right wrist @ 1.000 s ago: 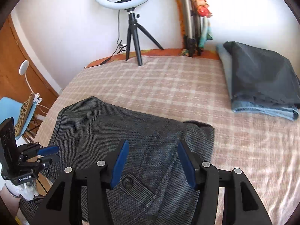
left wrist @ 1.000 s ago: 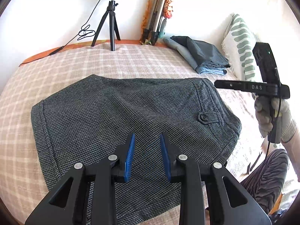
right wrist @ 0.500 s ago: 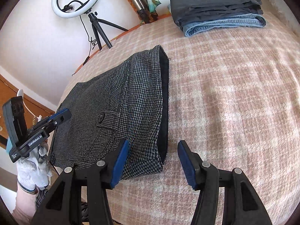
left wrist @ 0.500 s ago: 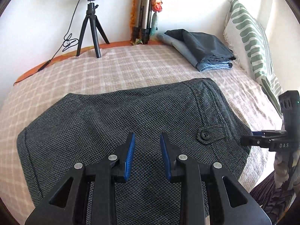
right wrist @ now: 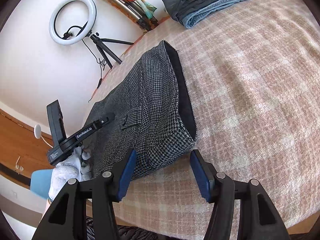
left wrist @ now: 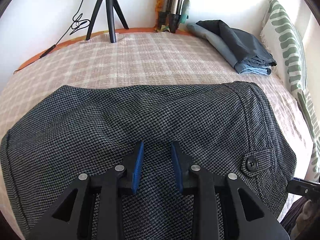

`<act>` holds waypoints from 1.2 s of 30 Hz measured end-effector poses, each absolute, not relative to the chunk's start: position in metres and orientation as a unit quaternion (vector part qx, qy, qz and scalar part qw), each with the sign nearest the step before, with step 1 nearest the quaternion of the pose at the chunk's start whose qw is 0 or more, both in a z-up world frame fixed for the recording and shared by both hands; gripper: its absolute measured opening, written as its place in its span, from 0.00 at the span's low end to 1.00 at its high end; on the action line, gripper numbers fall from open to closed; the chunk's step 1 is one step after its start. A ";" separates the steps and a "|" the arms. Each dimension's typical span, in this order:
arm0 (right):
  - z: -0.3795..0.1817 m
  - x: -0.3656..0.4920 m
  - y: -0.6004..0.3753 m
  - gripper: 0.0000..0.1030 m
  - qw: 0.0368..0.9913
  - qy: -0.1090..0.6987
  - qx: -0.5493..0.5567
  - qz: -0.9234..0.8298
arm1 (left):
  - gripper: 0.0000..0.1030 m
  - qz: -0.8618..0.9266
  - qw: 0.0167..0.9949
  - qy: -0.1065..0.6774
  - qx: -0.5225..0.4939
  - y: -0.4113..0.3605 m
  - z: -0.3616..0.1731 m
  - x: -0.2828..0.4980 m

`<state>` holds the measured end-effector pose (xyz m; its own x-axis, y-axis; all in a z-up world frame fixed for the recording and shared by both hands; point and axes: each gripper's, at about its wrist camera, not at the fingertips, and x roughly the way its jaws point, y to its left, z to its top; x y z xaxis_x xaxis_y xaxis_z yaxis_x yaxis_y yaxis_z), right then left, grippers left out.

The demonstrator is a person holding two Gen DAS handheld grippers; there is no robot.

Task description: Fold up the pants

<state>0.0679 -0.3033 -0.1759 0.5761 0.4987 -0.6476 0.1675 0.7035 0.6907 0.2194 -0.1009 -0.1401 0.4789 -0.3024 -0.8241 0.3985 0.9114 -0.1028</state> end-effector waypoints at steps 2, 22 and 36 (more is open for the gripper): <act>-0.177 0.070 -0.296 0.58 0.805 0.437 0.386 0.109 | 0.26 -0.205 0.858 0.468 0.050 -0.100 -0.140 0.219; -0.110 0.076 -0.258 0.15 0.892 0.364 0.254 0.093 | 0.39 -0.188 0.870 0.453 0.038 -0.094 -0.127 0.192; -0.082 0.089 -0.232 0.15 0.907 0.344 0.218 0.103 | 0.45 -0.193 0.869 0.456 -0.008 -0.061 -0.125 0.155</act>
